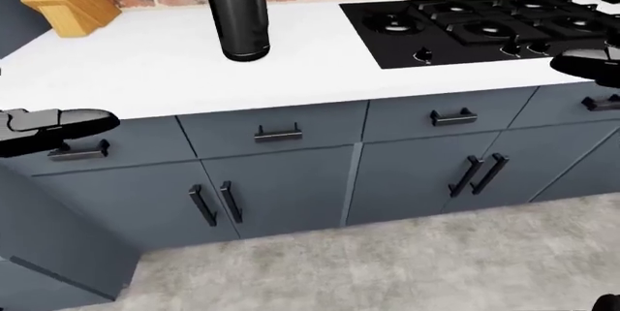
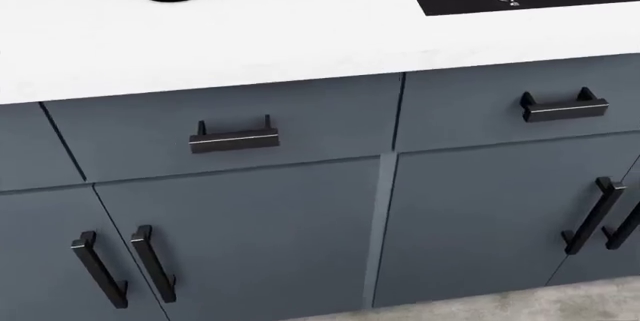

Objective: Press the button to open the lid of the electric kettle.

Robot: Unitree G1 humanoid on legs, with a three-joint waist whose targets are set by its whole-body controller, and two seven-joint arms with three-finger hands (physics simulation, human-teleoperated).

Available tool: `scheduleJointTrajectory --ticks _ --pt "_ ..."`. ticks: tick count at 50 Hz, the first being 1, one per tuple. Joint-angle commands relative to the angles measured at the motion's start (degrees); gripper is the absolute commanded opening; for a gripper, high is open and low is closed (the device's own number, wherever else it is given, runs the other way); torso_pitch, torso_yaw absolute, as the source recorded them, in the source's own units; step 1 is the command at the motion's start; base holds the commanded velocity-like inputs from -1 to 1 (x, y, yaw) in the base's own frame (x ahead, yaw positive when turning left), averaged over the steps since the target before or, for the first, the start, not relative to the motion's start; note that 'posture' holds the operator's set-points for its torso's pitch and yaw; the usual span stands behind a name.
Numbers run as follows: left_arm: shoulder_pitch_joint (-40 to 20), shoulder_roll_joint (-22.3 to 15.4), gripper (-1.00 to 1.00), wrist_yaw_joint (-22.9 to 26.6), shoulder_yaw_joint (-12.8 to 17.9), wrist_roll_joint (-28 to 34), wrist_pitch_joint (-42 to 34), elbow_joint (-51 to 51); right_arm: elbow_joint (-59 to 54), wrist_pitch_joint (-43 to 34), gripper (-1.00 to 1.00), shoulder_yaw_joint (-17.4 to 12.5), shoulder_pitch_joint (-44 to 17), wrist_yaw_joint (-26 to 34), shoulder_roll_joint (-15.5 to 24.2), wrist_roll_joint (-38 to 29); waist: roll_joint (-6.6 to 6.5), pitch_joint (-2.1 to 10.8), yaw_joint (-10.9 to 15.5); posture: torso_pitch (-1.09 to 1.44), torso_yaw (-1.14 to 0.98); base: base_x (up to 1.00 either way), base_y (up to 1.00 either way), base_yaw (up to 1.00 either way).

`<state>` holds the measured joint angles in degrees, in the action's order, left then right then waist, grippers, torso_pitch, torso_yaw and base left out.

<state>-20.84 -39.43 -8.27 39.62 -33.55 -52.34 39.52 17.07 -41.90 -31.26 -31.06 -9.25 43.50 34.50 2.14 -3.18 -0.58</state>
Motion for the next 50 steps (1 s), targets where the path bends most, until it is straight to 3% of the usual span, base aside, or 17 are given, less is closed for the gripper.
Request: scheduleJointTrajectory --ticks 1,6,9,10,18,22,23,25,31,33,35,36,37,44,48,49,50 --pt "-1.4 -1.6 1.00 -0.6 1.7 0.5 1.7 0.9 2.1 1.6 1.00 -0.4 -2.0 0.3 1.4 0.4 0.36 1.40 0.4 0.00 0.00 0.13 0.12 0.00" --pt "-1.0 -1.3 1.00 -0.4 1.3 0.9 2.2 0.8 2.0 1.8 1.00 -0.4 -1.8 0.2 1.5 0.4 -2.52 0.45 0.2 0.00 0.00 0.13 0.12 0.00" --pt "-1.0 -1.2 1.00 -0.3 1.3 1.0 2.2 0.8 2.0 1.8 1.00 -0.3 -1.8 0.2 1.4 0.4 -7.27 1.75 -0.2 0.00 0.00 0.14 0.11 0.00" --pt "-1.0 -1.2 1.00 -0.3 1.4 1.0 2.2 0.7 2.1 1.8 1.00 -0.3 -1.8 0.2 1.4 0.4 -5.78 1.73 0.1 0.00 0.00 0.13 0.12 0.00" --pt "-1.1 -1.3 1.00 -0.2 1.6 0.9 2.0 0.8 2.4 1.7 1.00 -0.4 -1.7 0.1 1.4 0.5 -2.70 0.81 0.9 0.00 0.00 0.13 0.12 0.00" --pt "-1.0 -1.3 1.00 -0.3 1.7 0.9 2.0 0.9 2.5 1.8 1.00 -0.3 -1.6 0.2 1.3 0.4 2.31 1.62 1.2 0.00 0.00 0.14 0.12 0.00" --pt "-1.1 -1.3 1.00 -0.3 1.7 0.8 2.0 0.9 2.5 1.8 1.00 -0.3 -1.6 0.2 1.3 0.4 -0.29 0.99 0.5 0.00 0.00 0.13 0.12 0.00" --pt "-1.1 -1.4 1.00 -0.3 1.7 0.7 1.9 0.9 2.4 1.7 1.00 -0.3 -1.7 0.2 1.3 0.4 0.88 1.09 0.6 0.00 0.00 0.14 0.11 0.00" --pt "-1.3 -1.5 1.00 -0.6 1.7 0.5 1.7 1.0 2.6 1.5 1.00 -0.4 -1.8 0.1 1.4 0.5 -2.01 0.51 0.3 0.00 0.00 0.13 0.12 0.00" --pt "-1.4 -1.6 1.00 -0.6 1.7 0.3 1.7 1.0 2.5 1.4 1.00 -0.6 -1.9 0.0 1.5 0.6 -4.05 0.66 0.0 0.00 0.00 0.14 0.12 0.00" --pt "-1.3 -1.7 1.00 -0.6 1.7 0.3 1.7 0.9 2.5 1.4 1.00 -0.6 -1.9 0.0 1.6 0.7 -8.15 1.98 -0.1 0.00 0.00 0.13 0.12 0.00" --pt "-1.5 -1.8 1.00 -0.6 1.8 0.2 1.6 0.9 2.4 1.3 1.00 -0.6 -2.0 -0.1 1.7 0.8 -5.34 1.35 0.4 0.00 0.00 0.13 0.12 0.00" --pt "-1.5 -1.9 1.00 -0.7 1.9 0.1 1.6 0.8 2.4 1.3 1.00 -0.5 -2.0 -0.1 1.7 0.8 -6.47 1.09 0.3 0.00 0.00 0.13 0.12 0.00" --pt "-1.6 -2.2 1.00 -1.0 2.1 -0.4 1.4 0.8 2.4 1.2 1.00 -0.5 -2.2 -0.3 2.0 1.1 -2.76 0.80 1.0 0.00 0.00 0.14 0.12 0.00" --pt "-1.4 -2.2 1.00 -1.1 1.9 -0.4 1.6 0.9 2.4 1.3 1.00 -0.4 -2.1 -0.3 2.0 1.1 2.25 1.60 1.3 0.00 0.00 0.13 0.13 0.00" --pt "-1.4 -2.2 1.00 -1.1 1.9 -0.5 1.6 0.8 2.3 1.4 1.00 -0.4 -2.1 -0.3 1.9 1.0 -0.23 0.96 0.6 0.00 0.00 0.13 0.12 0.00" --pt "-1.4 -2.2 1.00 -1.1 1.9 -0.5 1.6 0.8 2.3 1.4 1.00 -0.4 -2.0 -0.2 1.9 1.0 0.83 0.93 0.8 0.00 0.00 0.12 0.12 0.00"
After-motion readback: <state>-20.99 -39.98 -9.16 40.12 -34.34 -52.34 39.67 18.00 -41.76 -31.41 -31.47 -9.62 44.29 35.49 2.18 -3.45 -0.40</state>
